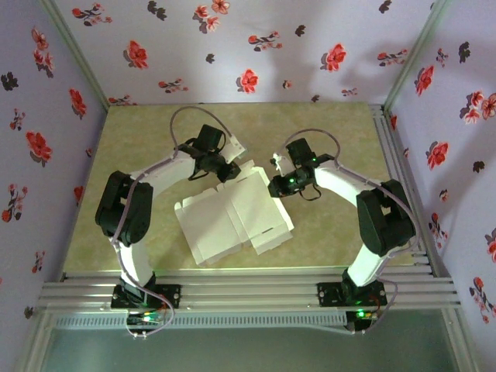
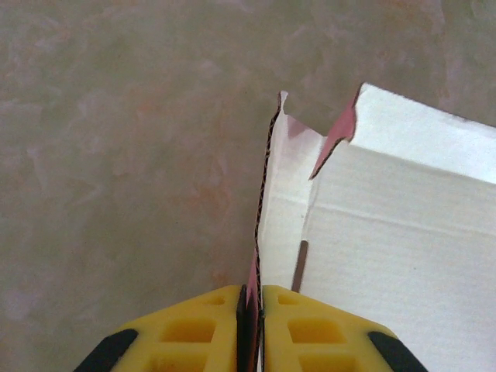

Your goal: Fold the paper box

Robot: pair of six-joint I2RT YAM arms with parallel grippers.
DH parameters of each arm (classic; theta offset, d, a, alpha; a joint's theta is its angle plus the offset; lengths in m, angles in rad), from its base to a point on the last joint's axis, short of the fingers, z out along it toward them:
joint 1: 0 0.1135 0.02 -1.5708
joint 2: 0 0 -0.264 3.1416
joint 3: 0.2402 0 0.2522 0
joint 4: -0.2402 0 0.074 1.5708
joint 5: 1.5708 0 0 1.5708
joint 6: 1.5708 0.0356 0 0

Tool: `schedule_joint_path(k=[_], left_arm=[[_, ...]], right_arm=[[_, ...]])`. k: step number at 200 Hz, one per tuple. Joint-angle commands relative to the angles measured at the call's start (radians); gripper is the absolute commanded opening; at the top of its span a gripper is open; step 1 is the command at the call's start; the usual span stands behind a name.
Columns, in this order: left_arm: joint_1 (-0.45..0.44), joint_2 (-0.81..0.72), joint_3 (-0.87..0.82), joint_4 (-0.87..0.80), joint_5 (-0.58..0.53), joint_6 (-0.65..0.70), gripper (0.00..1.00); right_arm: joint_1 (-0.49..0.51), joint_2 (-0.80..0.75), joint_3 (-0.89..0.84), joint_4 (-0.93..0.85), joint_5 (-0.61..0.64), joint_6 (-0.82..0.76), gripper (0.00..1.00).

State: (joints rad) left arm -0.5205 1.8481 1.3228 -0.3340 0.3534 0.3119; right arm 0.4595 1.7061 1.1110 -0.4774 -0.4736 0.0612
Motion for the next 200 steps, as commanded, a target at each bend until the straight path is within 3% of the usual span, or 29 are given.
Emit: schedule_joint_path(k=[1,31,104,128,200], left_arm=[[0.007,-0.038,-0.011,0.029,0.037,-0.024,0.14],[0.007,-0.039,-0.013,0.029,0.039,-0.025,0.14],[0.007,-0.037,-0.023,0.047,0.045,-0.037,0.14],[0.008,-0.048,-0.042,0.090,0.066,-0.072,0.14],[0.008,-0.114,-0.197,0.396,0.144,-0.259,0.14]], right_arm=[[0.010,0.028,0.010,0.014,0.012,-0.018,0.25],[0.011,0.037,0.012,0.017,0.025,-0.018,0.26],[0.023,0.011,0.019,-0.005,0.078,-0.017,0.16],[0.048,-0.008,0.049,-0.066,0.186,-0.021,0.14],[0.162,-0.080,0.204,-0.320,0.671,-0.054,0.09]])
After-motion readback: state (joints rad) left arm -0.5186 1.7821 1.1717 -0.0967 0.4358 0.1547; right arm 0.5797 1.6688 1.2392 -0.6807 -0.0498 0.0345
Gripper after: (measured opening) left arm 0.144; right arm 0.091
